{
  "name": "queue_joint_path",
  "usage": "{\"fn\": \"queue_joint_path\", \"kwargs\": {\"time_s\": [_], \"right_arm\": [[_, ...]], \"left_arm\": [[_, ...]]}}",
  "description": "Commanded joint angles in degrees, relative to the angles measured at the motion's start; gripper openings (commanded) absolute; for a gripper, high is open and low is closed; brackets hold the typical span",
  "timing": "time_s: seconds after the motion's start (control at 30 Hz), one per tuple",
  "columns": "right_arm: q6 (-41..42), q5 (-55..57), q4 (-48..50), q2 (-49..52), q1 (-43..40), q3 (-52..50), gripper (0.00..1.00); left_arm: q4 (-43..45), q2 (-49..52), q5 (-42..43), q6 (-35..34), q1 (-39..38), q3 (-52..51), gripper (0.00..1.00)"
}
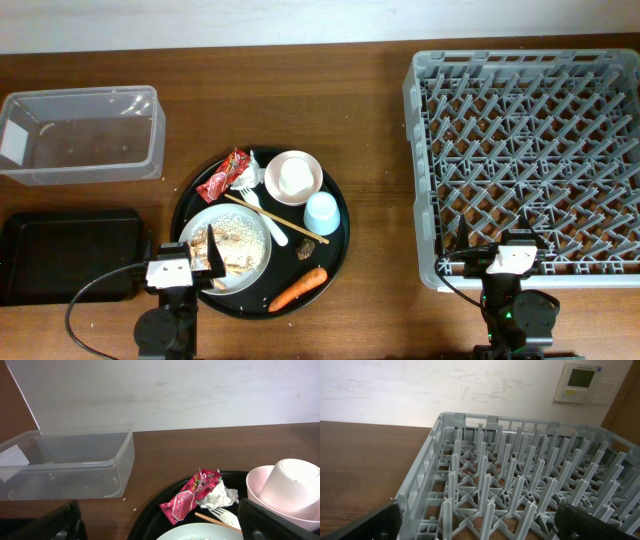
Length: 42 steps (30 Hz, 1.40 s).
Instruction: Sort waste into correct bins and load items into the dishwasher rack
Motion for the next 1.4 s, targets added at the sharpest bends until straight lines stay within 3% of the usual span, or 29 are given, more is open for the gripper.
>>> {"fn": "queue_joint_path", "kwargs": {"time_s": [0.0, 1.3, 1.37], "right_arm": [[-0.4, 0.5, -0.2, -0.4, -0.4, -0.5, 0.99], [-0.4, 0.5, -0.2, -0.4, -0.4, -0.5, 0.99], [-0.4, 0.5, -0.2, -0.4, -0.4, -0.5, 0.99]], "left_arm": [[-0.1, -0.5, 0.2, 0.9, -0.2, -0.2, 0.99], [-0.1, -0.5, 0.2, 0.9, -0.2, -0.2, 0.99], [0.0, -0.5, 4.1, -0.5, -0.2, -0.2, 0.99]]}}
